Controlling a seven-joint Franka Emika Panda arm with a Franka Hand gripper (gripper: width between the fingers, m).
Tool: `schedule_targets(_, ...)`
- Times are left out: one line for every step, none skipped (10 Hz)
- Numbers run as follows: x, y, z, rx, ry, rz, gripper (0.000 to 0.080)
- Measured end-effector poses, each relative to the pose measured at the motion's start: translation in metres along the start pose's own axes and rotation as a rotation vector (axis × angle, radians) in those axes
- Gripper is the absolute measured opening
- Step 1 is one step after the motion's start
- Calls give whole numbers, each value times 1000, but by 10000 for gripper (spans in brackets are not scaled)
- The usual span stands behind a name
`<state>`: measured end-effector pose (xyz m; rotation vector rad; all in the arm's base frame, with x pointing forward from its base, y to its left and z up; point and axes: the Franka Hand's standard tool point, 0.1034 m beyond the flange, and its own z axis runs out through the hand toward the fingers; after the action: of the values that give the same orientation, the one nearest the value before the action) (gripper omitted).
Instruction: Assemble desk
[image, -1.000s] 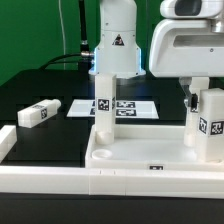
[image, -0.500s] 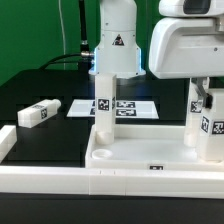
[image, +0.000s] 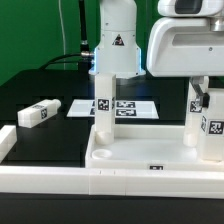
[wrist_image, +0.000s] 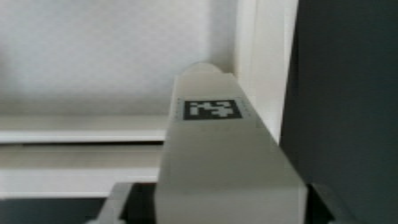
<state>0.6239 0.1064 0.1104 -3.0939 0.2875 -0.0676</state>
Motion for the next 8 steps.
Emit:
schedule_targets(1,1,0,8,-3,125,288)
schedule_targets(1,3,0,9,-4,234,288)
schedule_targets(1,3,0,12,-8,326,288)
schedule_targets(2,4,1,16,-11,418,290)
schedule_targets(2,5,1,15,-12,483,290)
schedule_targets(1,4,1,15,-13,555,290)
schedule_targets(1,5,1,14,-13,613,290)
schedule_targets(1,5,1,13,-13,636,290)
